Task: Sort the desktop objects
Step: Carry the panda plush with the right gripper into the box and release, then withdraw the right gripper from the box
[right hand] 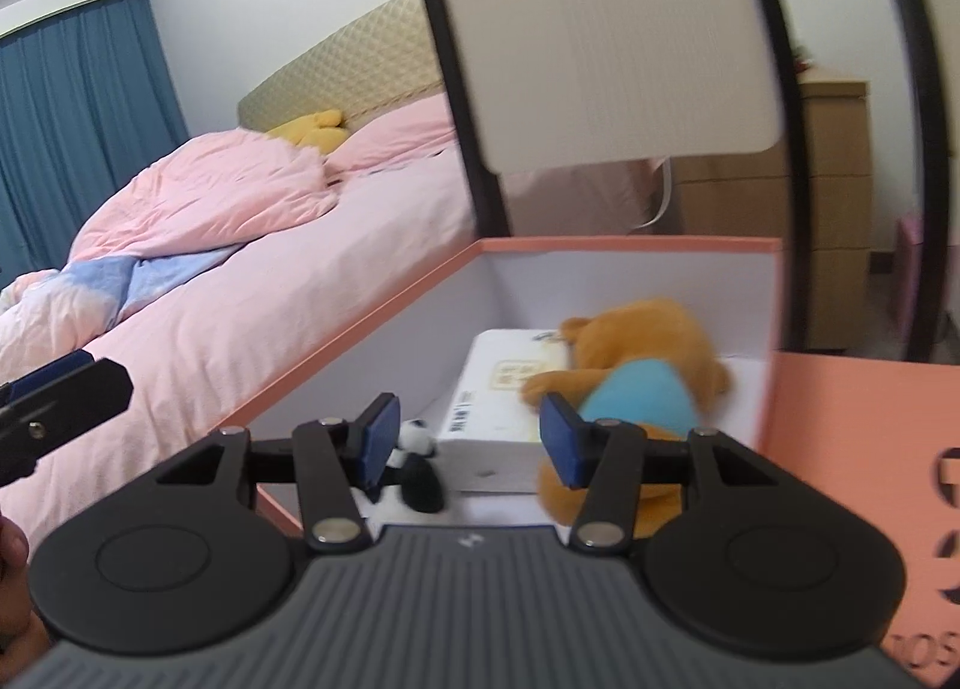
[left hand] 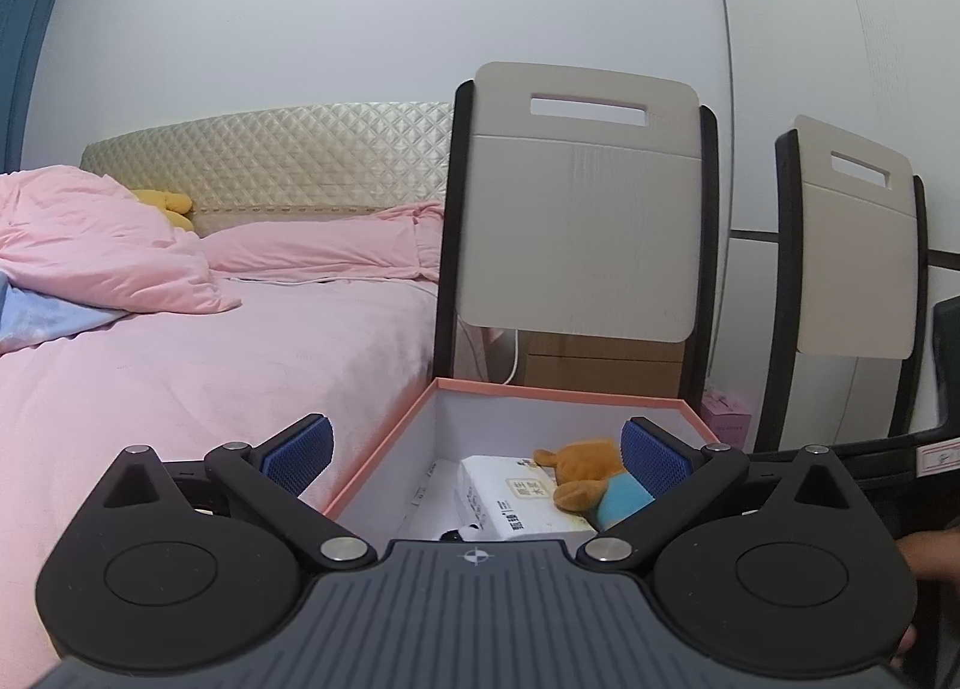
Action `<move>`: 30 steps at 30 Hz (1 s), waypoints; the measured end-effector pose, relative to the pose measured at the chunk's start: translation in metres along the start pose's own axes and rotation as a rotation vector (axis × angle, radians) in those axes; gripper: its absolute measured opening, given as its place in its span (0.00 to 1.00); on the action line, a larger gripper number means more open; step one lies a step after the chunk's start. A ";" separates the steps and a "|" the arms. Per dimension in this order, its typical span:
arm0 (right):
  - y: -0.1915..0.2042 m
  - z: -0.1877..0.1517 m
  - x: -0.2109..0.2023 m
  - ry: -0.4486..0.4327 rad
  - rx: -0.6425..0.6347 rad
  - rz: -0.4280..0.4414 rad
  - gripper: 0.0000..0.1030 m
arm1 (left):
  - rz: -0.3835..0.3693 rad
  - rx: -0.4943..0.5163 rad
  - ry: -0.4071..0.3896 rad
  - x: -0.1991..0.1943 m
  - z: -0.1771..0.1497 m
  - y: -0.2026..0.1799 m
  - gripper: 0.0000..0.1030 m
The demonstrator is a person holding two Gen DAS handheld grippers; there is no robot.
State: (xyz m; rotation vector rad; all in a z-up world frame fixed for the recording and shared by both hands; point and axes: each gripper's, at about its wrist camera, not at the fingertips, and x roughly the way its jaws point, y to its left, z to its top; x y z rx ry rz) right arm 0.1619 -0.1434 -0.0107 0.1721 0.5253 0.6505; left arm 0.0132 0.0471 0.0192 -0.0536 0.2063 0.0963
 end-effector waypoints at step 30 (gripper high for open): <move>-0.029 -0.072 -0.175 -0.266 0.027 -0.336 0.84 | -0.127 0.040 0.019 -0.012 -0.010 -0.031 1.00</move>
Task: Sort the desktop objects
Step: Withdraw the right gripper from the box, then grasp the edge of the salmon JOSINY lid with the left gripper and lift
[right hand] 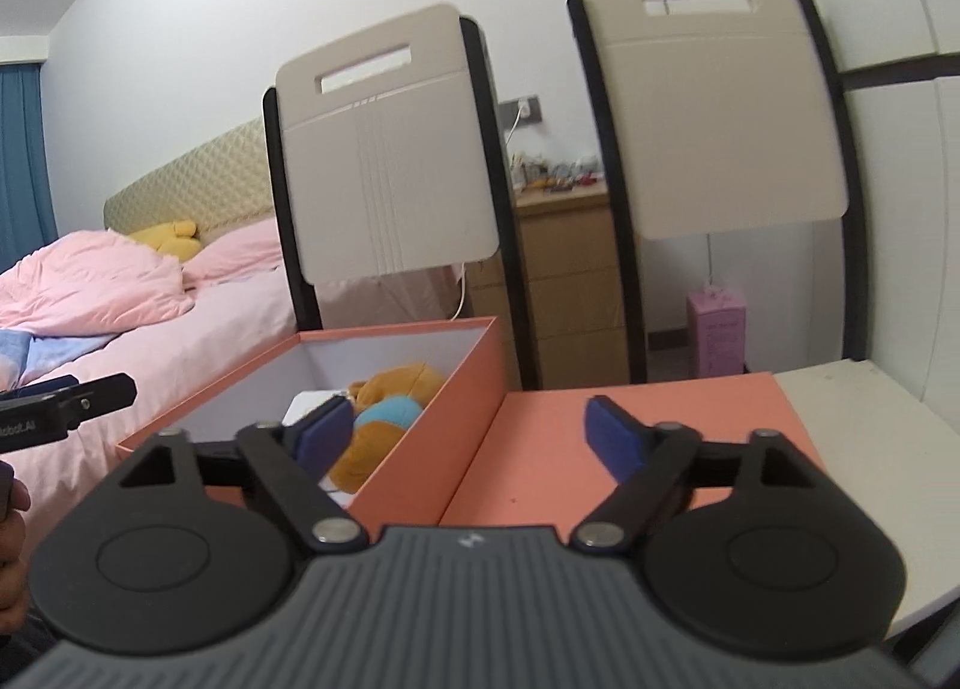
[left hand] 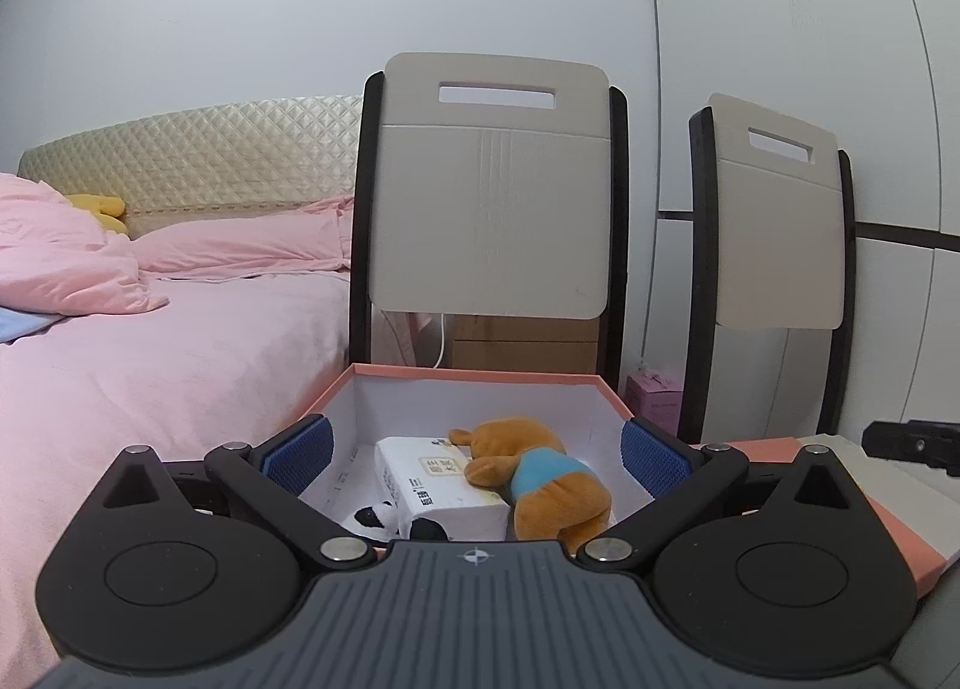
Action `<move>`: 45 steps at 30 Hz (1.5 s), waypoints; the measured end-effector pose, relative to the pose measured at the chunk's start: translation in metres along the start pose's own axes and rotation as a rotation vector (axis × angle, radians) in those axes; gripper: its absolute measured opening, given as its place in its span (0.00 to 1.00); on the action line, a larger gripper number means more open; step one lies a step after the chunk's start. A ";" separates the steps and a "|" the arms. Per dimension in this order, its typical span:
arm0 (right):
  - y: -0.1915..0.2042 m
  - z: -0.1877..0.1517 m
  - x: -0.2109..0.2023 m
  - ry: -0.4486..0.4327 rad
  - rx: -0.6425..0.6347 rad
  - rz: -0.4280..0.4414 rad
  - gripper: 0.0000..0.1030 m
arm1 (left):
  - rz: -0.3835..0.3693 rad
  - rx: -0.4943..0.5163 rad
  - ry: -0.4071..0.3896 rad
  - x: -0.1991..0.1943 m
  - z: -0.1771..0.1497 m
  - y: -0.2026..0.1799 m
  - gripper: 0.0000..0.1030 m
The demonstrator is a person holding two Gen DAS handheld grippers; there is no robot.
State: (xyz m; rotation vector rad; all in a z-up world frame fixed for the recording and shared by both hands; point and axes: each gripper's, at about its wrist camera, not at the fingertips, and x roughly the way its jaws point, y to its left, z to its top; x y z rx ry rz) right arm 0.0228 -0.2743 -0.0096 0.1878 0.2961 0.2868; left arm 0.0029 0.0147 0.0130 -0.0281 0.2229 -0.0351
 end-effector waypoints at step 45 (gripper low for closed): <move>-0.100 -0.033 -0.088 0.010 0.327 -0.011 1.00 | -0.395 -1.278 0.753 0.137 -0.199 -0.105 0.71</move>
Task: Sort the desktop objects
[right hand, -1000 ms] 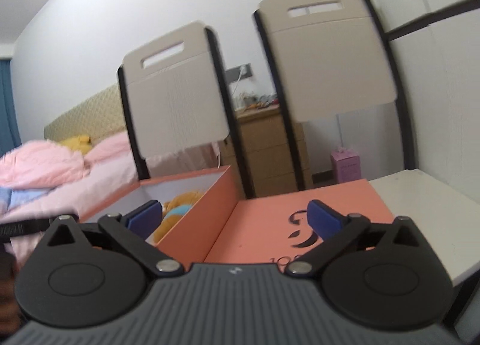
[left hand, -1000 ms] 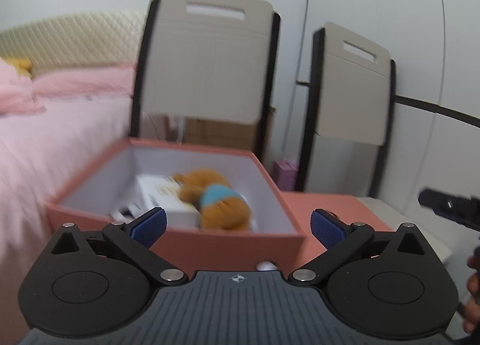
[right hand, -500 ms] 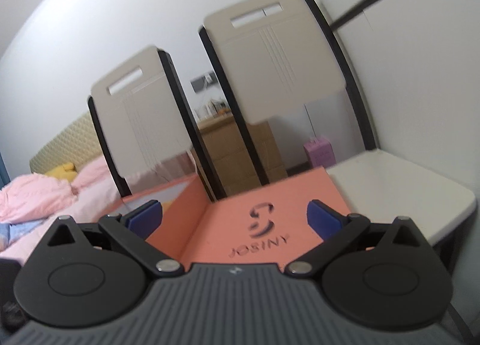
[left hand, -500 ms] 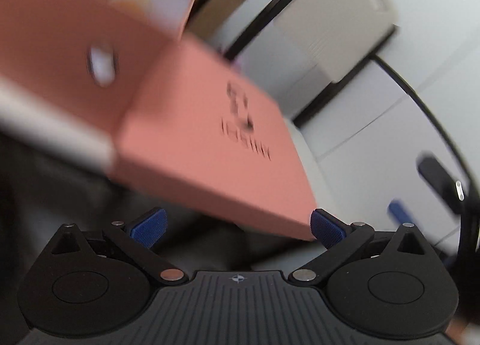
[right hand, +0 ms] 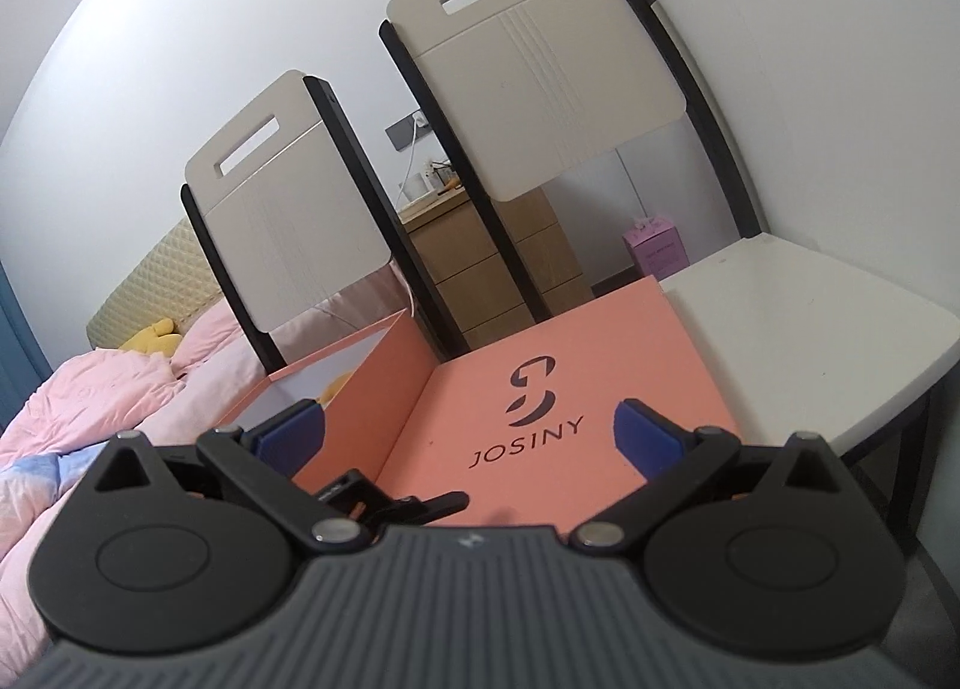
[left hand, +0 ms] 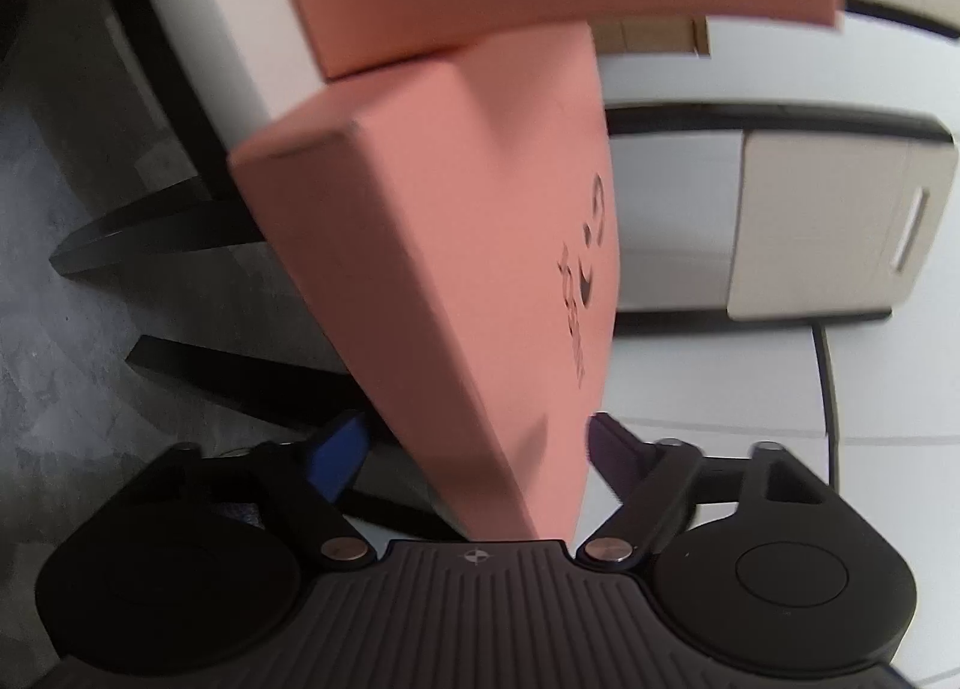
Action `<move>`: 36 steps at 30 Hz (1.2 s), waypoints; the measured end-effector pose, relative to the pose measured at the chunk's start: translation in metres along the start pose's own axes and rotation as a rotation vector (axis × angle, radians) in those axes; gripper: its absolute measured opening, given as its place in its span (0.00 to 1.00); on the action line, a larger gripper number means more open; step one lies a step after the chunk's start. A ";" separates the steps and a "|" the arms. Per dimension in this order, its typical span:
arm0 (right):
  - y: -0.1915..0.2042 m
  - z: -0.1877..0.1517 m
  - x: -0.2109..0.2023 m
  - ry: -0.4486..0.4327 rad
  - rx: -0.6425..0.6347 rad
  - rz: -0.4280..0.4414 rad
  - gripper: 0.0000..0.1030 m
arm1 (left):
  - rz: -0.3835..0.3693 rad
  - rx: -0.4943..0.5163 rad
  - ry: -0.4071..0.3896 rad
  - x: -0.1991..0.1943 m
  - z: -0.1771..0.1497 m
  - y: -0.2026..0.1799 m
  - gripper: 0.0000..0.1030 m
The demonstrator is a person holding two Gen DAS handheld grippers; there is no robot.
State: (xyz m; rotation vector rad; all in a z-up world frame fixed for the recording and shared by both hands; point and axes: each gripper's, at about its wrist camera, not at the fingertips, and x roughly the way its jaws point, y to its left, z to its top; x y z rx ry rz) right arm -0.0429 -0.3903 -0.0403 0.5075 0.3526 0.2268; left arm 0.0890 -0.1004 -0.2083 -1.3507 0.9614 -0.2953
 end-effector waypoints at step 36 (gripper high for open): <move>-0.137 -0.014 0.016 0.277 0.254 -0.108 1.00 | -0.155 -0.069 0.090 -0.108 -0.054 0.091 0.44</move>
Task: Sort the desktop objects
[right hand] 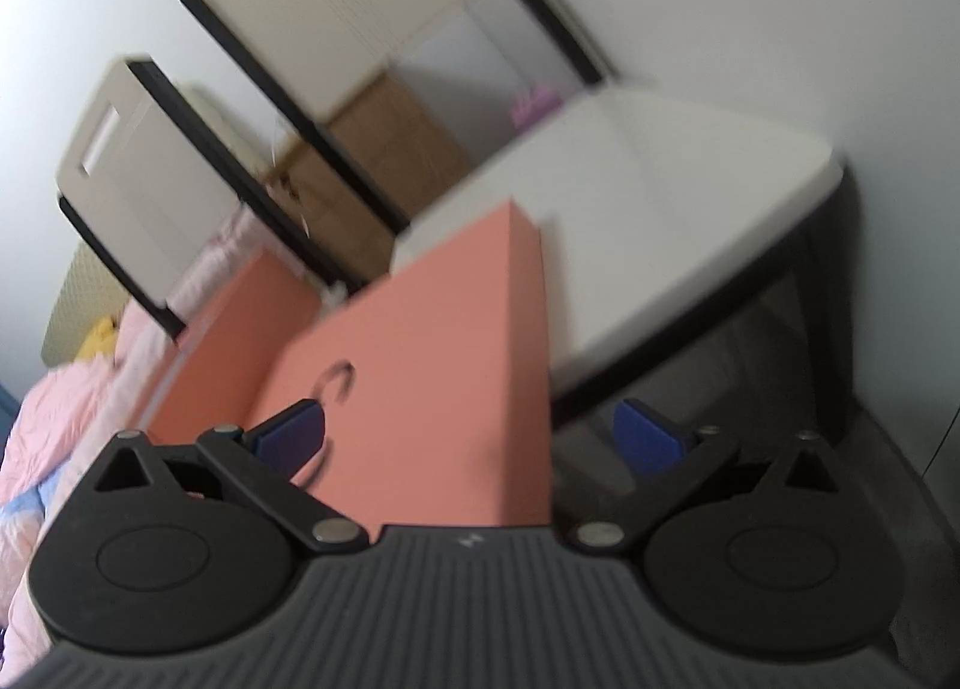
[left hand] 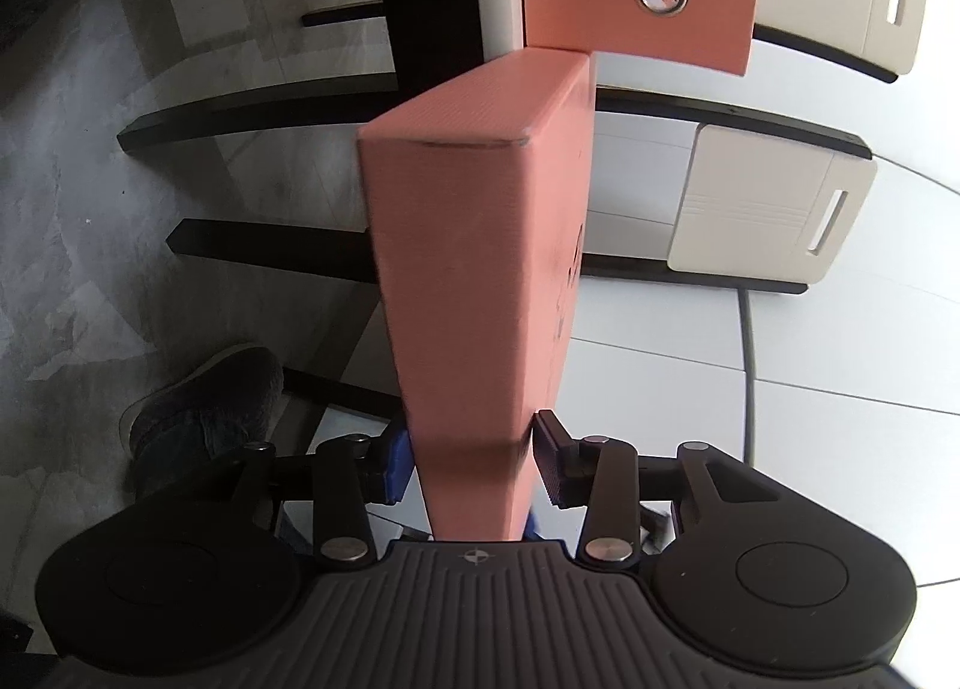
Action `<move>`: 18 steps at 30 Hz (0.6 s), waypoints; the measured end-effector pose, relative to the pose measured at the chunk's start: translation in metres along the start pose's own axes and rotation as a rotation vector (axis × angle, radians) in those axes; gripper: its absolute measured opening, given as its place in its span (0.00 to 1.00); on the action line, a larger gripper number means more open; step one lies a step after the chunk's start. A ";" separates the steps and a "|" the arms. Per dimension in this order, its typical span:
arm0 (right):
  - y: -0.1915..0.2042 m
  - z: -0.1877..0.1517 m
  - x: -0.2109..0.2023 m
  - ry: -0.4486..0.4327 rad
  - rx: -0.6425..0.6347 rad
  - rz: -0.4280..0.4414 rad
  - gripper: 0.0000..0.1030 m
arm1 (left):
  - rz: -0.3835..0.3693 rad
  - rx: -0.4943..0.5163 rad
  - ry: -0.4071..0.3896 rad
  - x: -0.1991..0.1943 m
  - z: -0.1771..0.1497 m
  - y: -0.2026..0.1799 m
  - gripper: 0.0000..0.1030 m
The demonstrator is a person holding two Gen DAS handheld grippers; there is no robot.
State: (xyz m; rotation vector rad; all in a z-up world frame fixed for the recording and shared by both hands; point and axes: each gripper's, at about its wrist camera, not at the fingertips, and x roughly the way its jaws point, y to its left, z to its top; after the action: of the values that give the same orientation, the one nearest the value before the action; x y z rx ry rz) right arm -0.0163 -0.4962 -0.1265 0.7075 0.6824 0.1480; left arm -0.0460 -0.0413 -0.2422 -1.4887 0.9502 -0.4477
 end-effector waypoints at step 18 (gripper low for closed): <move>-0.009 -0.002 0.029 0.109 0.238 0.159 0.56 | -0.019 0.227 0.041 -0.017 -0.007 -0.035 0.44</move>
State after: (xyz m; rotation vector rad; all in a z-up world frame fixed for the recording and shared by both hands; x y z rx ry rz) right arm 0.0041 -0.4922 -0.1483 0.9885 0.7549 0.2556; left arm -0.0509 -0.0355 -0.2032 -1.2883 0.8869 -0.5820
